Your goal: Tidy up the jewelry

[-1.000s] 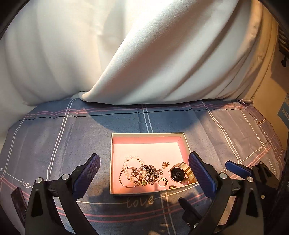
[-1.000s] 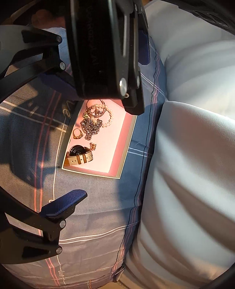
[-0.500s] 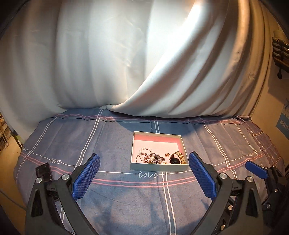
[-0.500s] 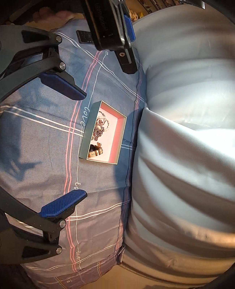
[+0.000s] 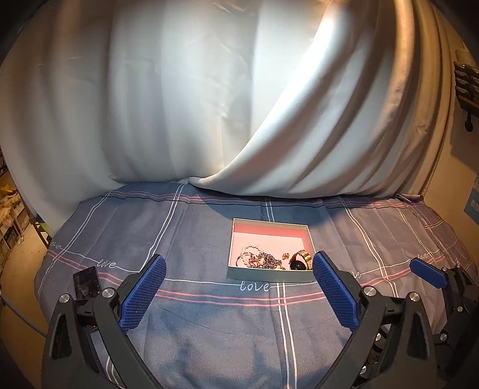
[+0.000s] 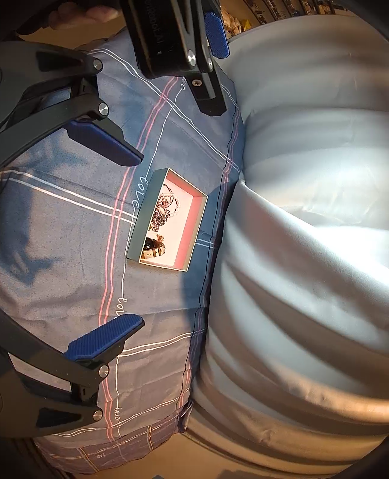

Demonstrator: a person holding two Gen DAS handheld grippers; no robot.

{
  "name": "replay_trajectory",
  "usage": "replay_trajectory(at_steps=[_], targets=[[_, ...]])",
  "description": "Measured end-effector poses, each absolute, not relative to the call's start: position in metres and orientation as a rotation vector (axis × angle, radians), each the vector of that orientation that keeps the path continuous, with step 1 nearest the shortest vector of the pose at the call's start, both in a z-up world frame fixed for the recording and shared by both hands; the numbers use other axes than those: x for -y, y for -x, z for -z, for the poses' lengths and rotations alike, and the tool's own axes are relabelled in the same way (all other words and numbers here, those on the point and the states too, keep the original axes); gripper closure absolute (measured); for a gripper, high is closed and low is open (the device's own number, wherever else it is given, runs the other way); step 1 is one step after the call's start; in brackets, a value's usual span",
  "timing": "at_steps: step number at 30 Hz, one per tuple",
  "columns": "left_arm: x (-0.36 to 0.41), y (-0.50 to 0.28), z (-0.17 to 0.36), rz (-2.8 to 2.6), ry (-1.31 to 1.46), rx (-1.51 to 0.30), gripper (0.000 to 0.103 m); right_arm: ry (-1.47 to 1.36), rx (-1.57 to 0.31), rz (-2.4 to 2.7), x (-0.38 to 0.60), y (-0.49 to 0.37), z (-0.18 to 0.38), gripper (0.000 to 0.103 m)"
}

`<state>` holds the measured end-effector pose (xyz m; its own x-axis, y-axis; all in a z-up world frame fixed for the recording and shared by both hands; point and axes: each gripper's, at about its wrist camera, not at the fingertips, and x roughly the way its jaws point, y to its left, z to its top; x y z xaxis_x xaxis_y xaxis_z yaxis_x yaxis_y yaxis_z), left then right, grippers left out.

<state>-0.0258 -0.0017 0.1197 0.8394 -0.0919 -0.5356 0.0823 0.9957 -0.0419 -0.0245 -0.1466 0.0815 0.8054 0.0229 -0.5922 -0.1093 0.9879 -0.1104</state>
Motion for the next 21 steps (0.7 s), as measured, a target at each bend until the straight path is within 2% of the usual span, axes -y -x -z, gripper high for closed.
replay_trajectory(at_steps=[21], targets=[[0.0007,0.0192,-0.1135,0.099,0.009,-0.594,0.006,0.152,-0.647,-0.086,0.1415,0.0211,-0.081,0.005]])
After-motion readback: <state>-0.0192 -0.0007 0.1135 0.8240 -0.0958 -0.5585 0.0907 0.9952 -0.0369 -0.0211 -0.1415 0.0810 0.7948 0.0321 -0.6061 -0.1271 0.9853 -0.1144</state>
